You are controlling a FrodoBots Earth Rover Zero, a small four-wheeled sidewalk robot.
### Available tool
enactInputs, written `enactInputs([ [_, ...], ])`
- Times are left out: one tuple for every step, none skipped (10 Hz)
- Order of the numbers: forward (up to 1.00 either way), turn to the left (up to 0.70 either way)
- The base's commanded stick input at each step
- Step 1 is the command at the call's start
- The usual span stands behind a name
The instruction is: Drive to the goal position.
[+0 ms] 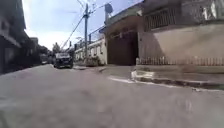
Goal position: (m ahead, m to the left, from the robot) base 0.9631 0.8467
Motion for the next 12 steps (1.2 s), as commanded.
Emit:
enactInputs([
  [0.85, 0.0],
  [0.85, 0.0],
  [0.85, 0.0],
  [0.85, 0.0],
  [0.85, 0.0],
  [0.85, 0.0],
  [0.82, 0.0],
  [0.68, 0.0],
  [0.4, 0.0],
  [0.0, 0.0],
  [0.0, 0.0],
  [0.0, 0.0],
])
